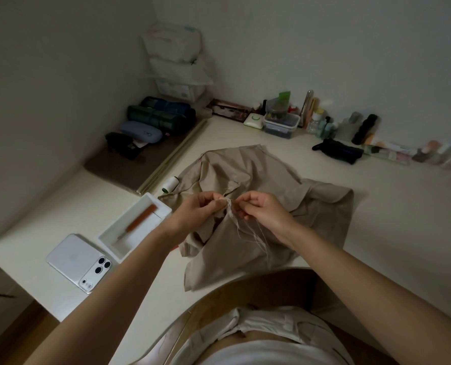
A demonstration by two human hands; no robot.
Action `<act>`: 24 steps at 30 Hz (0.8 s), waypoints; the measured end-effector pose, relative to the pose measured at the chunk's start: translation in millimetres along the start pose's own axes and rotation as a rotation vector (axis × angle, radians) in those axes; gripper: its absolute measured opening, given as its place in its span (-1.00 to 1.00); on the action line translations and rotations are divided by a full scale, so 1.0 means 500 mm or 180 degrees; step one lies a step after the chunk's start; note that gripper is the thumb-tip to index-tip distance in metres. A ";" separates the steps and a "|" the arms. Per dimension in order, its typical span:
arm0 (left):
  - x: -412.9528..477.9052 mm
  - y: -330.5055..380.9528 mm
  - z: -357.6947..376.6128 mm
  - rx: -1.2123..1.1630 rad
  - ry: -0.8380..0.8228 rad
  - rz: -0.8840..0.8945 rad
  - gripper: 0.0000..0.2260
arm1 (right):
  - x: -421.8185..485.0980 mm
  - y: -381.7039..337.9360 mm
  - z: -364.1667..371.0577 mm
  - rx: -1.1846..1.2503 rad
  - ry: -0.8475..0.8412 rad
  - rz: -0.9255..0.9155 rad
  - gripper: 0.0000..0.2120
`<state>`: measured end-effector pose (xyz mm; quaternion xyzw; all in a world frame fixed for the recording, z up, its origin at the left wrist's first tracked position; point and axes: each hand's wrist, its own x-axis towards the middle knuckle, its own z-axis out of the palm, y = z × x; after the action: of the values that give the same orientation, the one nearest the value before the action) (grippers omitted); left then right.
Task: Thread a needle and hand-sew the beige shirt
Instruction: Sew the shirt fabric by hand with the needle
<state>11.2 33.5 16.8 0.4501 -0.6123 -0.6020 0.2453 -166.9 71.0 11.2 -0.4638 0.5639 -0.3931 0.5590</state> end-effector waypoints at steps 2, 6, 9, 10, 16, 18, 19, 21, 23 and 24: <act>0.001 -0.001 0.002 0.0103 0.0051 -0.0046 -0.86 | -0.001 -0.004 0.004 -0.0017 -0.0030 -0.0080 -0.83; -0.001 -0.001 0.012 0.0086 0.0111 -0.0128 -0.86 | 0.002 -0.007 0.011 -0.0315 -0.0032 -0.0240 -0.88; -0.004 0.004 0.021 0.0055 0.0291 -0.0250 -0.83 | 0.002 -0.009 0.011 -0.0947 0.0185 -0.0658 -0.86; -0.004 0.004 0.023 0.0045 0.0328 -0.0280 -0.81 | 0.001 -0.010 0.012 -0.1058 0.0230 -0.0815 -0.84; -0.002 0.007 0.027 0.0018 0.0283 -0.0288 -0.77 | -0.005 -0.012 0.022 -0.1462 0.0190 -0.1473 -0.81; -0.002 0.008 0.030 -0.0017 0.0277 -0.0316 -0.78 | -0.006 -0.017 0.024 -0.1352 0.0328 -0.1599 -0.84; -0.003 0.008 0.030 -0.0035 0.0274 -0.0315 -0.78 | -0.005 -0.018 0.024 -0.1266 0.0406 -0.1614 -0.86; -0.003 0.006 0.031 -0.0083 0.0266 -0.0310 -0.80 | 0.000 -0.019 0.023 -0.1051 0.0500 -0.1548 -0.88; 0.000 -0.001 0.031 -0.0084 0.0269 -0.0313 -0.79 | 0.002 -0.020 0.022 -0.0874 0.0483 -0.1414 -0.88; 0.001 -0.004 0.031 -0.0067 0.0279 -0.0315 -0.76 | 0.002 -0.021 0.023 -0.0821 0.0461 -0.1362 -0.87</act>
<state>-1.6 41.1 12.2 0.5032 -0.5716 -0.5994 0.2465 -154.5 68.2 20.4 -0.6105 0.5369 -0.4595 0.3575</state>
